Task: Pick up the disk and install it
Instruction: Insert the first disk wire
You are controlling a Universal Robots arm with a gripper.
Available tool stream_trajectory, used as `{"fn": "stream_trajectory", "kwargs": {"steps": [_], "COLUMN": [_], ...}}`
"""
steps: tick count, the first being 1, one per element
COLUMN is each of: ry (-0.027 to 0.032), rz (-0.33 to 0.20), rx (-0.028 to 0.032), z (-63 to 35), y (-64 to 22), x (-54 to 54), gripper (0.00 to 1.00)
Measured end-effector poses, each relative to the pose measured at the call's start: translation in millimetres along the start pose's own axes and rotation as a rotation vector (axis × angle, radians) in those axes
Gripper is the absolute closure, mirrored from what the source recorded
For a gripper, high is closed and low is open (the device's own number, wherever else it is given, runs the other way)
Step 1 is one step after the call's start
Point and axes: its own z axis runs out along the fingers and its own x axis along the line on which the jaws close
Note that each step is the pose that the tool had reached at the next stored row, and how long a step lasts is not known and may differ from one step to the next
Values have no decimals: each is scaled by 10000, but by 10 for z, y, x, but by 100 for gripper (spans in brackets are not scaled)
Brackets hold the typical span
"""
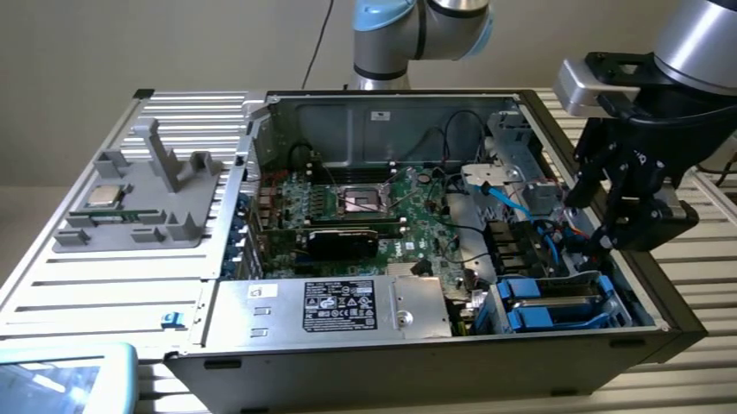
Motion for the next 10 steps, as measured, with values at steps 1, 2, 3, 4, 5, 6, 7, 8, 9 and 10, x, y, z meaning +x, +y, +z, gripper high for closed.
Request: {"fn": "stream_trajectory", "kwargs": {"steps": [1,2,3,4,5,6,7,8,9,10], "ry": [0,0,0,-1,-1,-3,-3,-3,-4,-4], "rz": [134,219,269,299,319,330,338,346,359,360], "rx": [6,9,11,13,14,15,21,29,31,33], "z": [8,17,25,33,37,38,38,37,37,37], "y": [0,6,15,31,51,70,84,95,99,100], "x": [1,2,3,6,9,12,14,15,16,17], "gripper": [35,35,35,35,35,35,35,35,35,35]}}
